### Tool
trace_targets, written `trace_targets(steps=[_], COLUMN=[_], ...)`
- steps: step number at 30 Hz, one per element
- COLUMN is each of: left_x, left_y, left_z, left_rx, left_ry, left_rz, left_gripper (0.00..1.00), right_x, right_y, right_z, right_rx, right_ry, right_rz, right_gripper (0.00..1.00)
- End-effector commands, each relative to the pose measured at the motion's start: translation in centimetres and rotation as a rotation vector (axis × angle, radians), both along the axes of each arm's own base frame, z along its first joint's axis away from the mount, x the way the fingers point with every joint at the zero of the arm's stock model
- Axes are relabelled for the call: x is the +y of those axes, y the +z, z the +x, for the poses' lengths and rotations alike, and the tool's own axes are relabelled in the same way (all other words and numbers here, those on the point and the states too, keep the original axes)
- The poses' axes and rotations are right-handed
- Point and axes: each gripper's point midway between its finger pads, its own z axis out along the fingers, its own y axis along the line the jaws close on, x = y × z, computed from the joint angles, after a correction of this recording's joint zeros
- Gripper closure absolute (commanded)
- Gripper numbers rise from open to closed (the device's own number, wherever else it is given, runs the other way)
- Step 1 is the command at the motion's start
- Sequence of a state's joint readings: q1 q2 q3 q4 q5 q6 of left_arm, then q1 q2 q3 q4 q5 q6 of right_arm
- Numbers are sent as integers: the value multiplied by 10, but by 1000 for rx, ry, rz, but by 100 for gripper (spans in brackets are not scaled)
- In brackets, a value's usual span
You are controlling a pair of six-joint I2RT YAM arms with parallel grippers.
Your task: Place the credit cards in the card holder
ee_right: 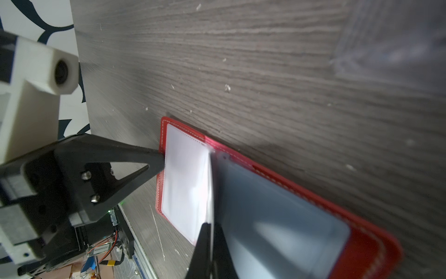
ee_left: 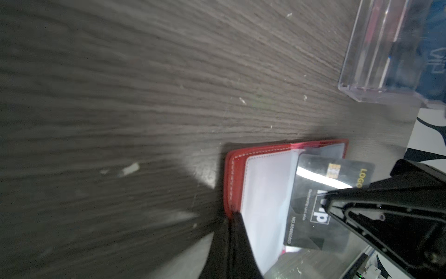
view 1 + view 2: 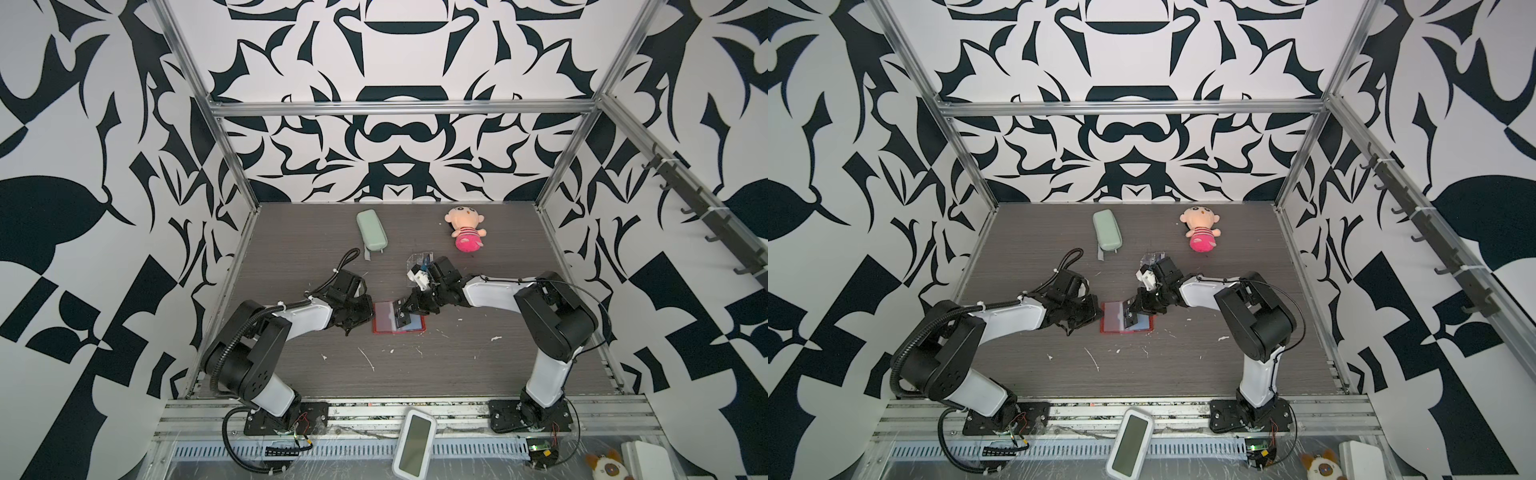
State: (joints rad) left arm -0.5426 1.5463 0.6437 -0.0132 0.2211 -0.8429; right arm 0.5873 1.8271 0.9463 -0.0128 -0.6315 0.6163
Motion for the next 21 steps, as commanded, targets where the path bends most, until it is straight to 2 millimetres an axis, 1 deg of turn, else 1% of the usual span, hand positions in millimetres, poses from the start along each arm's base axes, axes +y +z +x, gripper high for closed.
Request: trace_targets(steps=[1, 7, 14, 21], left_x=[12, 6, 2, 2], left_y=[-4, -4, -9, -11], left_z=[-5, -8, -10, -10], left_rx=[5, 5, 16, 21], left_ry=[52, 32, 17, 14], left_rz=[38, 30, 31, 40], left_gripper=[100, 100, 100, 100], right_x=[-3, 3, 11, 15], right_y=[-5, -10, -14, -12], right_z=[-3, -7, -12, -9], right_rx=[22, 69, 93, 93], right_ry=[-28, -14, 15, 22], right_rz=[-19, -2, 20, 34], right_gripper=[100, 100, 100, 100])
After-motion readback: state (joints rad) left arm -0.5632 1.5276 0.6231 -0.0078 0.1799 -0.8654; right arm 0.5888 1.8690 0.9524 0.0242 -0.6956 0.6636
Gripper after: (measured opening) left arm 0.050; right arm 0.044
